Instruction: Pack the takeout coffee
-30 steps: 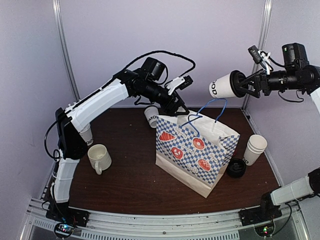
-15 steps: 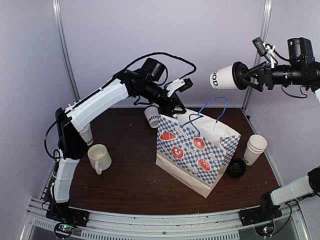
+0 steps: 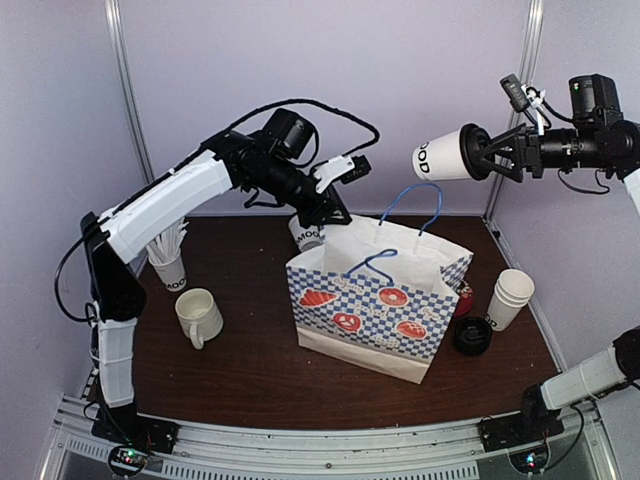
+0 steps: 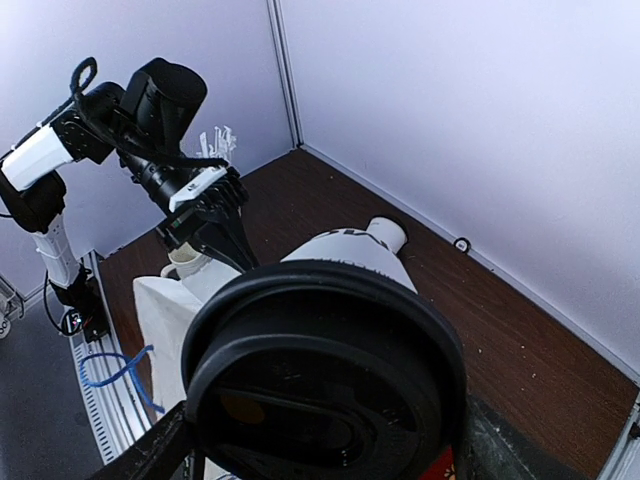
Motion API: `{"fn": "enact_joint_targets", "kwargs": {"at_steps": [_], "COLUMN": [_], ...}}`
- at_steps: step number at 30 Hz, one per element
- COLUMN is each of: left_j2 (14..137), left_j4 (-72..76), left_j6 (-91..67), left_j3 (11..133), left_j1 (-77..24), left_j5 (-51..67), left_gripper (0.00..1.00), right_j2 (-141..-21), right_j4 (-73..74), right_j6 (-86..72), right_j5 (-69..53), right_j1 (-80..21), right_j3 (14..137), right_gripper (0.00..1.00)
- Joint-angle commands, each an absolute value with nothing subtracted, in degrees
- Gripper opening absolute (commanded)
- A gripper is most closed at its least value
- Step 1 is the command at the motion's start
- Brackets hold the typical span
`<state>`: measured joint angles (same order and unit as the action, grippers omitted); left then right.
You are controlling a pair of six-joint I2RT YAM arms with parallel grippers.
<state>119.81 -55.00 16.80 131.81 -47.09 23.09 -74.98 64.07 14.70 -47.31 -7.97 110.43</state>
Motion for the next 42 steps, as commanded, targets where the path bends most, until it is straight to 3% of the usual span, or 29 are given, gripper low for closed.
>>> {"fn": "enact_joint_targets", "kwargs": {"at_steps": [1,12,24,32,42], "left_j2": [109.4,98.2,79.6,79.0,79.7], "left_j4": [-54.8,-57.4,-32.0,-30.2,-31.3], "left_j6": [16.1,6.6,0.2,-1.7,-4.7], "left_j3": [126.1,111.0,84.9,84.2,85.3], "left_j1": [-47.5,-47.5,-47.8,-48.3,-50.4], "left_j5": [17.7,8.4,1.6,1.1,-3.6], "left_gripper": [0.00,0.00,0.00,0.00,0.00], "right_j2": [-75.1,-75.7,-73.8,-77.5,-79.0], "right_j4": [64.2,62.4,66.5,71.3,73.3], "right_j6": [13.9,12.5,16.7,23.8,28.5], "right_j5": [-50.5,-53.4,-53.4,-40.4,-30.6], "right_j1": [-7.6,-7.8,-15.8,-32.4,-42.9], "right_j3": [112.8,111.7,112.2,112.9,113.2], "right_gripper": [0.67,0.67,0.66,0.66,0.65]}}
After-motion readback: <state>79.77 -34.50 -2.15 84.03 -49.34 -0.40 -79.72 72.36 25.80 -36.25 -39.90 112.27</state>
